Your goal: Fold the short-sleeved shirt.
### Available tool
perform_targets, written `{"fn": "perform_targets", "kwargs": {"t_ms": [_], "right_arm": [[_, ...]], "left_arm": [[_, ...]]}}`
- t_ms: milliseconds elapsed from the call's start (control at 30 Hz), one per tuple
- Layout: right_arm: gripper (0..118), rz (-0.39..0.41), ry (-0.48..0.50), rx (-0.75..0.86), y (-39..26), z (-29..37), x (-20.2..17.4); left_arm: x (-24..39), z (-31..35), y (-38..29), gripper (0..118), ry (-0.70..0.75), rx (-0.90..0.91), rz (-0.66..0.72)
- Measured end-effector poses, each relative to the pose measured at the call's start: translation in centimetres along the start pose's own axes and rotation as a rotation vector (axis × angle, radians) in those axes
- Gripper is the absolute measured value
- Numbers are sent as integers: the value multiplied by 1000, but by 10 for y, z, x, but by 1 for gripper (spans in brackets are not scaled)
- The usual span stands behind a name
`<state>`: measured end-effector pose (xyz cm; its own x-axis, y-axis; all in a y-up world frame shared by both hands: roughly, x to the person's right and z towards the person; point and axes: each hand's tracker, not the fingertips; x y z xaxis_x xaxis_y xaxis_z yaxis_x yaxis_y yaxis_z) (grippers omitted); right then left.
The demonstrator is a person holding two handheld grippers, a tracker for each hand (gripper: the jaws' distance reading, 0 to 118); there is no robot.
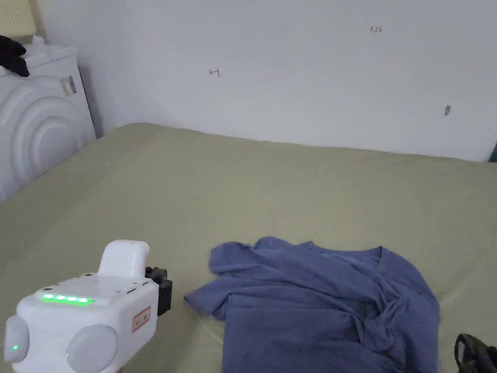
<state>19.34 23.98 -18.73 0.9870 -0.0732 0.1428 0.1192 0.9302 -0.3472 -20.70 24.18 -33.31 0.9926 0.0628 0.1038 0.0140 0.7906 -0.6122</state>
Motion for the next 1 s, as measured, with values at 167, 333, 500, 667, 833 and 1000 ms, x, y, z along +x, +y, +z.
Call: {"fn": "perform_targets", "kwargs": {"t_ms": [167, 333, 500, 667, 833, 1000], "right_arm": [[3, 8, -20, -72, -12, -31, 2], [3, 26, -46, -131, -23, -49, 12], [3, 22, -57, -173, -29, -57, 18], [3, 17, -52, -191, -26, -59, 21], [3, -11, -37, -210, -9, -79, 35], [3, 55, -55, -228, 24, -137, 59]], "left_arm": [[-11, -122, 12, 0, 0, -223, 23], [-8, -194, 12, 118, 20, -385, -5], [6, -231, -3, 117, 92, -471, -100], [23, -204, 1, 30, 7, -390, -124], [34, -197, -2, 7, 8, -396, -168], [22, -191, 1, 7, -25, -382, -88]]}}
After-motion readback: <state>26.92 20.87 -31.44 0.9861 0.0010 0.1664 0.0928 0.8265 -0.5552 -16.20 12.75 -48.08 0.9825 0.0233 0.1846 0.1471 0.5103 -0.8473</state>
